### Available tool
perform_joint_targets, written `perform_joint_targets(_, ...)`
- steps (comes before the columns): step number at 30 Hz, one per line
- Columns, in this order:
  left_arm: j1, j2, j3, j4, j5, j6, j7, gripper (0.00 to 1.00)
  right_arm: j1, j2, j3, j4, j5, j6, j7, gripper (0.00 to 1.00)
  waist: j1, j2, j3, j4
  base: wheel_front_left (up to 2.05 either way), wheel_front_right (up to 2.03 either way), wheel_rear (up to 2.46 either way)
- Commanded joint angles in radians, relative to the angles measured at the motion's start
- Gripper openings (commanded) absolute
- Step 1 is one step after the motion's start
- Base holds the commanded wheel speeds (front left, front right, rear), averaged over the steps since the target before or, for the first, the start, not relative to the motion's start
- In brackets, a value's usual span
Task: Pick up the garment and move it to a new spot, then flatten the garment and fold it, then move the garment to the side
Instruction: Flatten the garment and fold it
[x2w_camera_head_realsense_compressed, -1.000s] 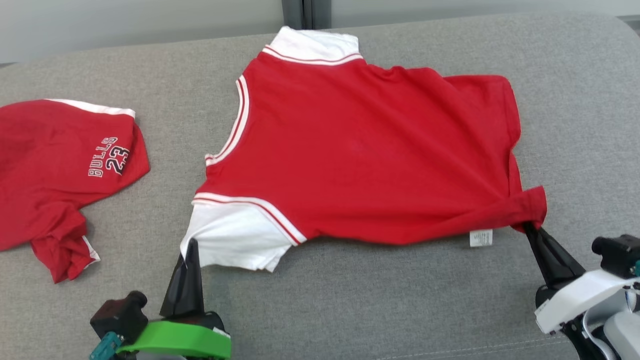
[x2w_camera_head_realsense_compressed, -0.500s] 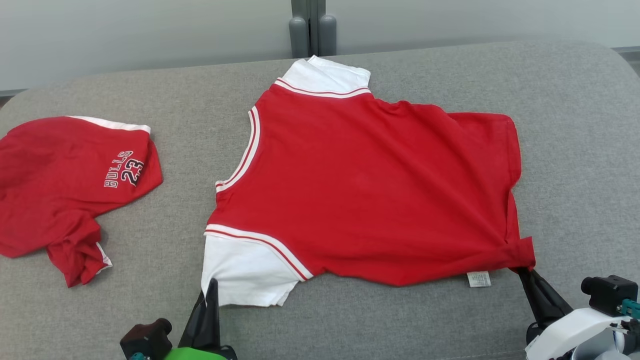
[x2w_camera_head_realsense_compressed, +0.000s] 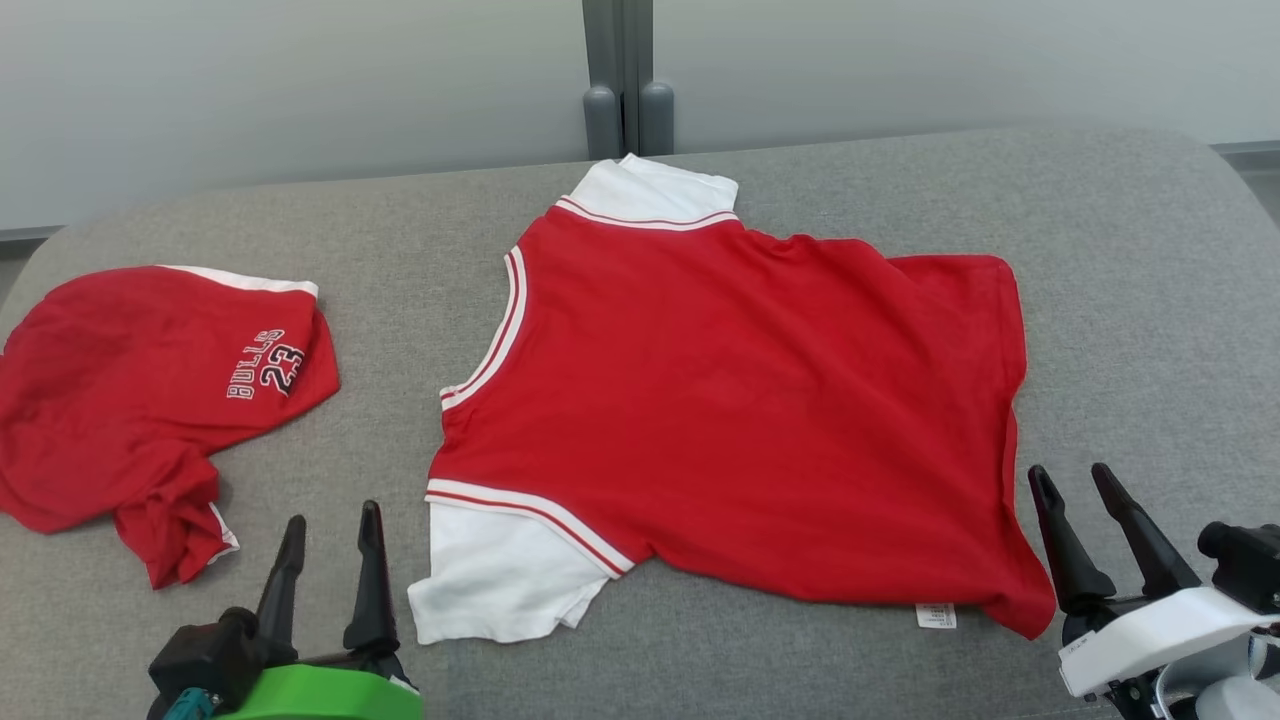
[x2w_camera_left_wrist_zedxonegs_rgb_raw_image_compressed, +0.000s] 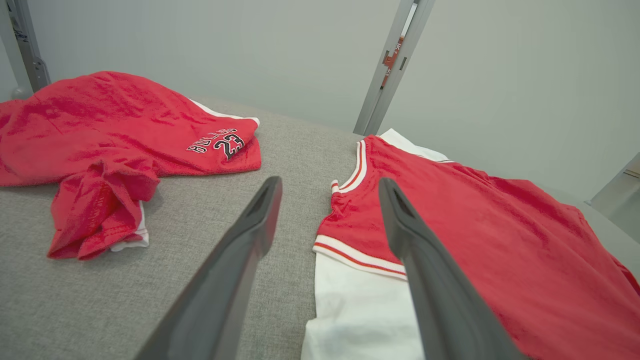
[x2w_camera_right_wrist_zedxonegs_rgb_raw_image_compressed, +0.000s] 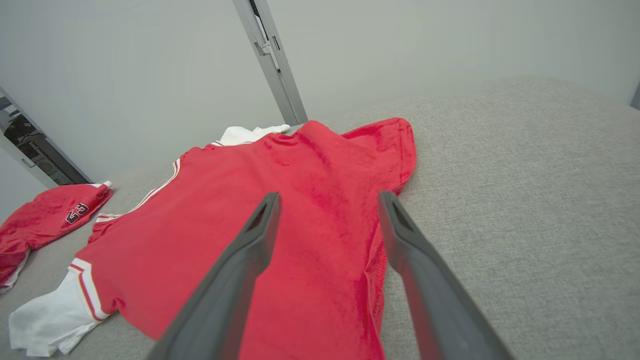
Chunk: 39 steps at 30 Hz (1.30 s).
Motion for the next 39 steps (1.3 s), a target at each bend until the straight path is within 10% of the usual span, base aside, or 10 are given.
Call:
perform_joint_targets(1, -0.011, 0.002, 0.015, -0.014, 0.025, -0.003, 0.000, 1.00, 0.025, 0.006, -0.021, -0.009, -0.016, -0.002, -0.003, 1.00, 0.0001, 0.0000, -0.012, 0.002, 0.00, 0.00, 0.00)
perform_joint_targets(28, -0.005, 0.003, 0.078, -0.079, 0.203, -0.030, 0.000, 1.00, -0.097, 0.044, -0.004, 0.313, -0.134, -0.001, 0.115, 1.00, 0.0001, 0.0000, 0.007, 0.089, 0.00, 0.00, 0.00)
perform_joint_targets(30, -0.004, 0.002, 0.078, -0.079, 0.200, -0.028, 0.000, 1.00, -0.100, 0.046, -0.002, 0.337, -0.127, -0.001, 0.109, 0.82, 0.0001, 0.0000, 0.010, 0.097, 0.00, 0.00, 0.00)
perform_joint_targets(31, -0.002, 0.002, 0.081, -0.079, 0.198, -0.027, 0.000, 1.00, -0.101, 0.048, 0.002, 0.346, -0.121, -0.001, 0.106, 0.38, 0.0001, 0.0000, 0.012, 0.099, 0.00, 0.00, 0.00)
perform_joint_targets(33, 0.003, 0.002, 0.083, -0.080, 0.195, -0.025, 0.000, 1.00, -0.104, 0.047, 0.009, 0.359, -0.115, -0.001, 0.098, 0.00, 0.0001, 0.0000, 0.015, 0.102, 0.00, 0.00, 0.00)
perform_joint_targets(39, 0.006, 0.002, 0.075, -0.077, 0.185, -0.016, 0.000, 1.00, -0.138, 0.036, 0.028, 0.366, -0.100, -0.001, 0.055, 0.00, 0.0001, 0.0000, 0.017, 0.100, 0.00, 0.00, 0.00)
